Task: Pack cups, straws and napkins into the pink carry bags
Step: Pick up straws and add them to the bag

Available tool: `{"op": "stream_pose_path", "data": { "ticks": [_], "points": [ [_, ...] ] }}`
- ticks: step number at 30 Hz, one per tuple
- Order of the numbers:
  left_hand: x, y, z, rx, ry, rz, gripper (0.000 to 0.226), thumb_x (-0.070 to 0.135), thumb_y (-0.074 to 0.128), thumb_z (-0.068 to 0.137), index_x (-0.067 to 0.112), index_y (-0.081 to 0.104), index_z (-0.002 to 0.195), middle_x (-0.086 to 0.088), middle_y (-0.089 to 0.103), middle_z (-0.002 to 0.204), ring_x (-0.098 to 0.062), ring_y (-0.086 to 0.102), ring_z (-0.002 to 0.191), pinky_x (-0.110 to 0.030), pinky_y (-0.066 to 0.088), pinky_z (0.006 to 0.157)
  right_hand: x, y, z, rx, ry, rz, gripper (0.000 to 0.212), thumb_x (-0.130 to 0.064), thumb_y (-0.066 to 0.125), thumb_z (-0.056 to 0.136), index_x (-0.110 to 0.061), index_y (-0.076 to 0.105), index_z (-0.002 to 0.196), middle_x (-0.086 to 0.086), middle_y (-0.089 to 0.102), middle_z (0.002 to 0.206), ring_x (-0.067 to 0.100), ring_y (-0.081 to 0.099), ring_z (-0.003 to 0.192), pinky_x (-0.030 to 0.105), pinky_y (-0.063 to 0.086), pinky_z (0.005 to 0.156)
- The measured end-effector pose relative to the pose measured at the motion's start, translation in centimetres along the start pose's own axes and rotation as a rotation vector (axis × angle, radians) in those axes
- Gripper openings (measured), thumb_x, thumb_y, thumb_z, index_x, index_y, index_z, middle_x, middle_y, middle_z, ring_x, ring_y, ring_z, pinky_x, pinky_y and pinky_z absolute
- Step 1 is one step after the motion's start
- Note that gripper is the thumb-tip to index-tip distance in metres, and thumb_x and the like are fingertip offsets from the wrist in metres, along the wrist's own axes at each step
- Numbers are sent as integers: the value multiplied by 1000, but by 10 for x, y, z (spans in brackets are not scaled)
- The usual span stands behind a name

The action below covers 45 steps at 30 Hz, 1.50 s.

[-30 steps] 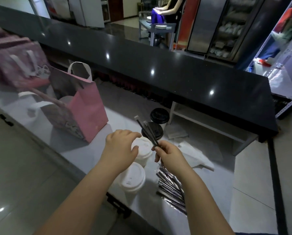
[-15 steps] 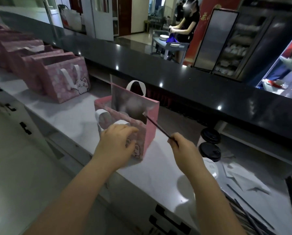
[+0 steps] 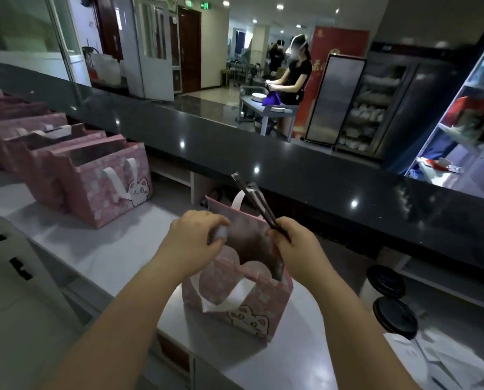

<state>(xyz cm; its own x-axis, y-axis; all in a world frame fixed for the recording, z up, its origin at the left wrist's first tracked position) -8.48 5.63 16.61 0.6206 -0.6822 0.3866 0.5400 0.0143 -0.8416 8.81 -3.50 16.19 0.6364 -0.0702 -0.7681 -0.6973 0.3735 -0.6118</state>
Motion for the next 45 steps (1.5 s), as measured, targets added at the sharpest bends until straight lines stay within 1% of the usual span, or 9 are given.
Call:
{"op": "stream_pose_path", "data": {
  "ticks": [6, 12, 19, 23, 28, 34, 36, 40, 45],
  "points": [
    [-27, 24, 36, -149, 15, -74, 39, 37, 75, 75, 38, 63, 112, 18, 62, 109, -3, 53, 103, -24, 45, 90, -5, 33, 45, -77, -22, 205, 20, -14, 54, 96, -26, 62, 83, 1, 70, 76, 15, 67, 72, 33, 59, 69],
    [-53, 50, 64, -317, 29, -138, 83, 49, 85, 56, 53, 45, 129, 29, 50, 123, 6, 44, 113, -14, 37, 92, 2, 49, 67, -107, 11, 263, 27, -11, 54, 95, -35, 63, 86, -8, 75, 85, 9, 69, 81, 34, 55, 82],
    [-63, 80, 71, -557, 67, -240, 125, 54, 88, 43, 75, 2, 132, 16, 0, 161, -31, 9, 148, -51, 33, 111, 3, 53, 76, 2, 86, 259, 14, -14, 56, 96, -27, 60, 93, -10, 73, 88, 4, 69, 86, 26, 55, 82],
    [-72, 83, 75, -638, 79, -327, 132, 52, 89, 39, 74, -2, 132, 13, 8, 160, -36, 17, 146, -55, 42, 105, 43, 67, 61, 40, 281, 126, 15, -18, 58, 94, -31, 61, 89, -10, 71, 88, 2, 67, 86, 35, 54, 87],
    [-75, 83, 83, -668, 139, -434, 132, 52, 90, 39, 68, 3, 137, 13, 14, 159, -33, 18, 147, -55, 43, 104, 76, 60, 48, 35, 419, -273, 17, -29, 60, 92, -44, 60, 84, -19, 65, 82, 4, 62, 79, 21, 44, 64],
    [-65, 79, 83, -574, 317, -268, 128, 64, 84, 51, 55, -2, 145, 15, 5, 161, -15, -1, 149, -47, 22, 119, 69, 80, 65, -75, 343, -777, 25, -23, 52, 96, -28, 59, 119, -1, 66, 116, 23, 62, 101, 29, 42, 72],
    [-59, 76, 81, -481, 402, -126, 123, 68, 77, 58, 42, 1, 151, 12, 8, 162, -12, 2, 149, -40, 13, 121, 60, 89, 74, -120, 302, -835, 26, -22, 54, 94, -25, 58, 120, 1, 63, 118, 25, 59, 104, 33, 46, 77],
    [-55, 62, 84, -299, 458, 23, 89, 62, 67, 75, 35, 24, 148, 6, 33, 153, -18, 27, 141, -40, 29, 111, 46, 94, 79, -161, 310, -872, 39, -28, 64, 88, -25, 54, 125, 2, 59, 124, 26, 56, 111, 37, 45, 85],
    [-42, 46, 85, -211, 474, 85, 51, 42, 57, 89, 37, 41, 138, 8, 50, 132, -20, 38, 125, -40, 32, 100, 15, 72, 64, 37, 326, -850, 36, -33, 67, 85, -28, 55, 118, -2, 64, 116, 23, 59, 104, 33, 45, 78]
  ]
}}
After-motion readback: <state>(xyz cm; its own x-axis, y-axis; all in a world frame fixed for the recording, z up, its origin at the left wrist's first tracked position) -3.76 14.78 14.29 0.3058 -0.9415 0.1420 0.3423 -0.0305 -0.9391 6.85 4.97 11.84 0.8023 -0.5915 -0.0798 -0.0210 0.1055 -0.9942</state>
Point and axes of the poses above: each hand's wrist, its own z-axis towards the middle knuckle, its own y-axis out of the palm, x = y × z, the point moved 9 cm from there along z, towards the middle knuckle
